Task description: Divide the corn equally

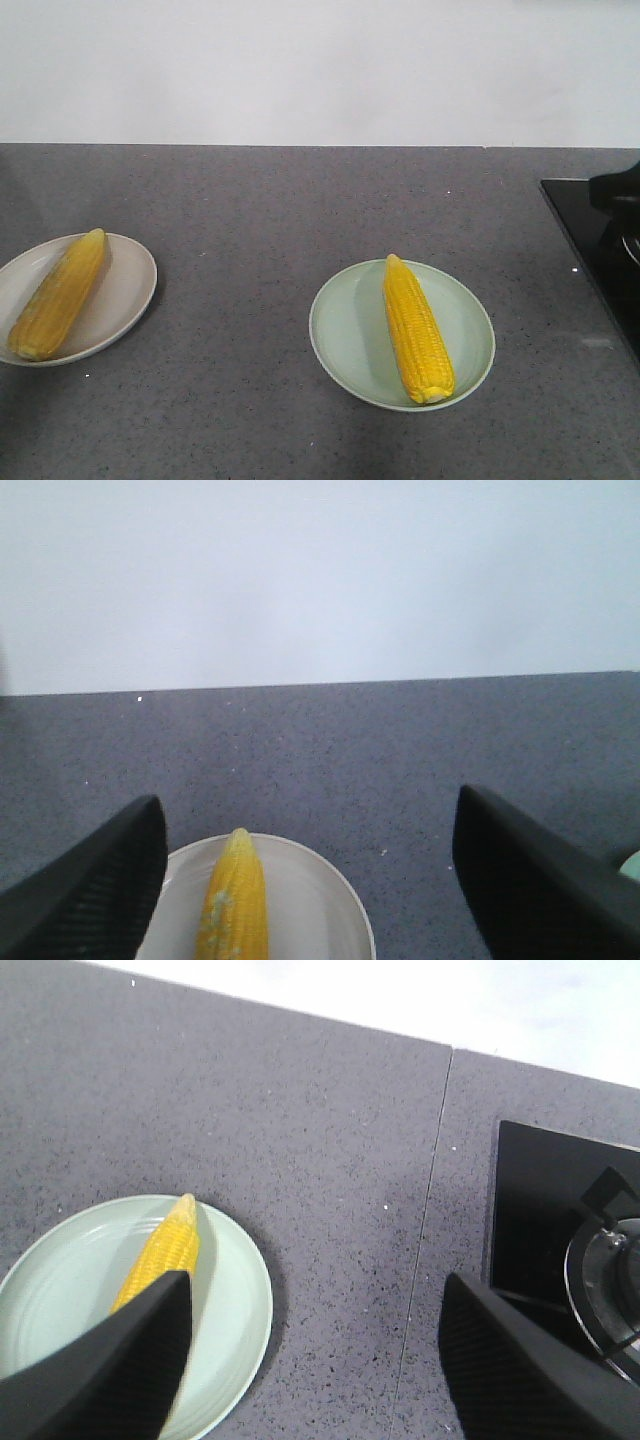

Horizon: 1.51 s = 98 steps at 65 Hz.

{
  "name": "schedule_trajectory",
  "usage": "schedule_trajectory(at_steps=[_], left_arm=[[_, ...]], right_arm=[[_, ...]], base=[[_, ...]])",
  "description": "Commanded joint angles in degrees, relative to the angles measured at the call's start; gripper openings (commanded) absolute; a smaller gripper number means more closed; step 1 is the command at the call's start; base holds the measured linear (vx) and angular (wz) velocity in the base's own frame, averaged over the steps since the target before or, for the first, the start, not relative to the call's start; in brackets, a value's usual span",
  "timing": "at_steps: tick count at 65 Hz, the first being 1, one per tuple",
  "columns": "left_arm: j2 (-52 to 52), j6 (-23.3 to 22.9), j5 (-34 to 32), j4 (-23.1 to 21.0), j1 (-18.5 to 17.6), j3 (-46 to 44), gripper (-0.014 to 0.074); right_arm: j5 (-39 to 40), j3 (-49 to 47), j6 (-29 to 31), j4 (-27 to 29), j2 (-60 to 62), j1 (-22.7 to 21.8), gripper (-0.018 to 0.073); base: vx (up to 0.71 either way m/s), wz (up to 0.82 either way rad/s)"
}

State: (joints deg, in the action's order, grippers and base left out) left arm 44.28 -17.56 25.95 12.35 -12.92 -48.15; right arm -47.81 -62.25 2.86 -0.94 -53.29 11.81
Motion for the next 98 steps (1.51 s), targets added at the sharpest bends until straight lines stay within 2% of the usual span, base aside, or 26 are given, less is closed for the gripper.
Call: schedule_trajectory(at_steps=[1, 18, 30, 37, 44, 49, 60, 66, 98], left_arm=[[-6.0, -0.5, -8.4, 0.6, 0.1, 4.3, 0.0555], [-17.8, -0.4, -14.6, 0.9, 0.1, 18.0, 0.0555], [-21.5, -0.3, -16.2, 0.9, 0.1, 22.2, 0.0555], [-21.4, -0.3, -16.7, 0.9, 0.1, 22.1, 0.054], [-21.4, -0.3, -17.8, 0.9, 0.1, 22.1, 0.0474], [-21.3, -0.3, -17.8, 0.9, 0.1, 22.1, 0.0388], [-21.3, -0.3, -17.8, 0.9, 0.1, 22.1, 0.0121], [-21.3, -0.3, -17.6, 0.9, 0.1, 22.1, -0.0009], [-21.3, -0.3, -17.5, 0.9, 0.1, 22.1, -0.0007]], right_arm=[[10.1, 4.9, -0.7, -1.0, 4.2, -0.1, 0.051], [27.0, 22.5, -0.9, -1.3, 16.9, -0.1, 0.051], [33.3, 30.8, -0.5, -1.3, 24.0, -0.1, 0.0489], [34.7, 32.7, -0.3, -1.3, 25.9, -0.1, 0.0431], [34.7, 32.9, 0.1, -1.4, 26.1, -0.1, 0.0325], [34.7, 32.9, 0.1, -1.4, 26.1, -0.1, 0.023], [34.7, 32.9, 0.1, -1.4, 26.1, -0.1, -0.0015], [34.7, 32.9, 0.0, -1.3, 26.1, -0.1, -0.001], [34.5, 32.9, 0.0, -1.3, 26.1, -0.1, -0.001]], base=[[0.0, 0.0], [0.0, 0.0], [0.0, 0.0], [0.0, 0.0], [0.0, 0.0], [0.0, 0.0], [0.0, 0.0], [0.0, 0.0], [0.0, 0.0]])
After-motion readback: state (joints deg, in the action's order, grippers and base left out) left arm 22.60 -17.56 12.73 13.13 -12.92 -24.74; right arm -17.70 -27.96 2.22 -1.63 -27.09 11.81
